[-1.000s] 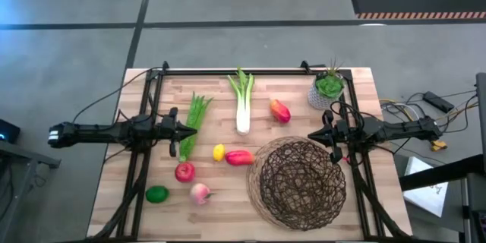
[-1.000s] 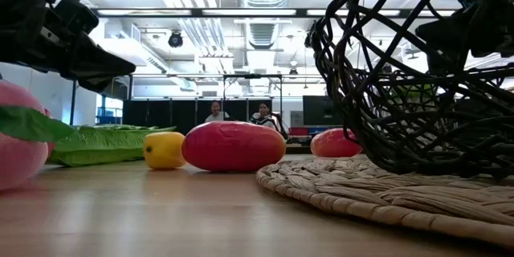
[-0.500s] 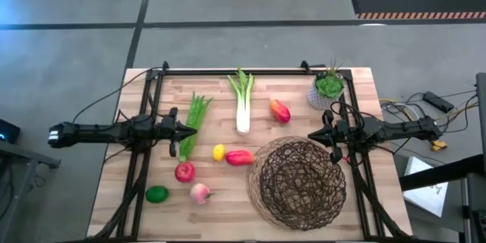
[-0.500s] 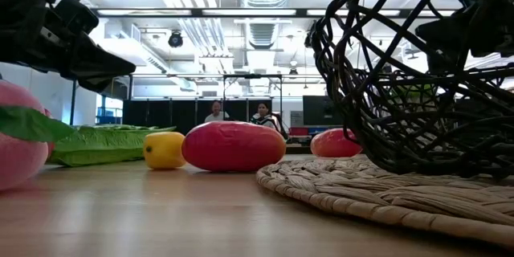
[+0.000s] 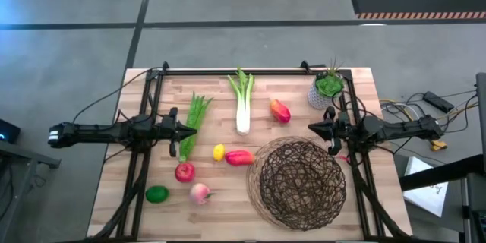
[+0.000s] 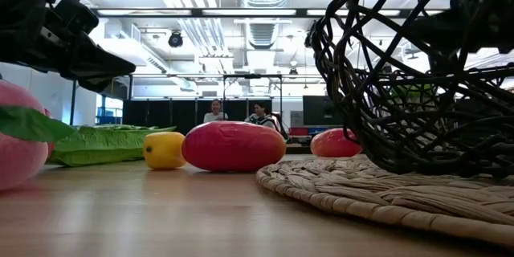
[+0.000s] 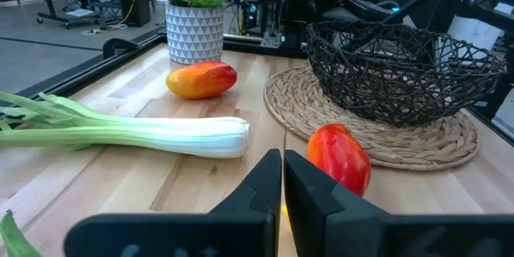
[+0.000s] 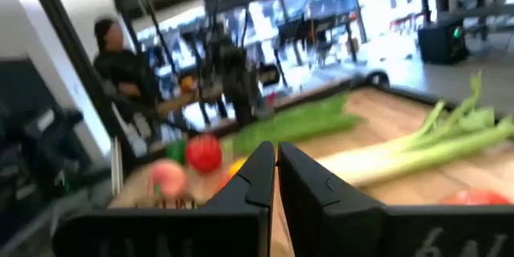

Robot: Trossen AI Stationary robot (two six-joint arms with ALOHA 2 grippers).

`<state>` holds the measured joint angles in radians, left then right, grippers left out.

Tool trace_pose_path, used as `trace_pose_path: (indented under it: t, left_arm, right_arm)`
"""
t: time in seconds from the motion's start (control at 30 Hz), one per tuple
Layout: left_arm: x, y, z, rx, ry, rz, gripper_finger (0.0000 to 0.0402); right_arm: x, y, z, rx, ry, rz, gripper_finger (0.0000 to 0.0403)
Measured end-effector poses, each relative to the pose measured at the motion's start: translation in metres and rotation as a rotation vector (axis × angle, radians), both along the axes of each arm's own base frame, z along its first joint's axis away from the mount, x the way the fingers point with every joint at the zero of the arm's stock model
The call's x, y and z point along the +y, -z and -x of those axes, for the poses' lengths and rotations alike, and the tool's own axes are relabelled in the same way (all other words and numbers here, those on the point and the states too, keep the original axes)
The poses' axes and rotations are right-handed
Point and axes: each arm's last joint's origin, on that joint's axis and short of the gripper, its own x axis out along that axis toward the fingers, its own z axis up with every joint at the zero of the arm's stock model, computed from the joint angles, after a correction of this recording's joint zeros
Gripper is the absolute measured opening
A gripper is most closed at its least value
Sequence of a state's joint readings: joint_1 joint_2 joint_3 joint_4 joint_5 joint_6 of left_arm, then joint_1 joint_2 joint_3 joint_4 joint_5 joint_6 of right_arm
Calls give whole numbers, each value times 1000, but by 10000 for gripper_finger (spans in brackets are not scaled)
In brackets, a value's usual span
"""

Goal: Build produce basket
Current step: Put the celery into the wire basket

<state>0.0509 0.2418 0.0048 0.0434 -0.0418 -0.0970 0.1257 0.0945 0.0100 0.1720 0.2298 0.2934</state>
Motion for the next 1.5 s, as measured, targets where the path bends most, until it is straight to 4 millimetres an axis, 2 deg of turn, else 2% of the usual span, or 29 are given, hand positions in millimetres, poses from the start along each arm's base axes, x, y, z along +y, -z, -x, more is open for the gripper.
trace_pose_path:
  t: [0.13, 0.2, 0.33, 0.5, 0.67, 0.77, 0.9, 1.0, 1.17, 1.27, 1.37, 1.5]
  left_arm:
    - [0, 0, 0, 0, 0, 0, 0]
    - [0, 0, 0, 0, 0, 0, 0]
    - [0, 0, 0, 0, 0, 0, 0]
    - [0, 0, 0, 0, 0, 0, 0]
    - [0, 0, 0, 0, 0, 0, 0]
    - [0, 0, 0, 0, 0, 0, 0]
    - [0, 0, 0, 0, 0, 0, 0]
    - [0, 0, 0, 0, 0, 0, 0]
    - [0, 0, 0, 0, 0, 0, 0]
    - [0, 0, 0, 0, 0, 0, 0]
    - [0, 0, 0, 0, 0, 0, 0]
    - [0, 0, 0, 1, 0, 0, 0]
  right_arm:
    - [-3, -8, -7, -54, 88, 73, 15]
    - [-6, -6, -13, -26, 170, 110, 22]
    - [-16, 3, -35, 213, 256, 133, 53]
    - [-27, -9, -68, 421, 298, 150, 113]
    - [-40, -19, -113, 671, 297, 107, 180]
    - [-49, -34, -149, 701, 240, 68, 219]
    - [-58, -38, -199, 790, 147, 41, 269]
    - [-66, -45, -237, 822, 144, 44, 304]
    - [-82, -37, -296, 896, 171, -22, 351]
    - [-94, -31, -324, 923, 215, -102, 364]
    - [-108, -17, -344, 978, 329, -146, 365]
    - [-121, 1, -355, 1078, 507, -192, 365]
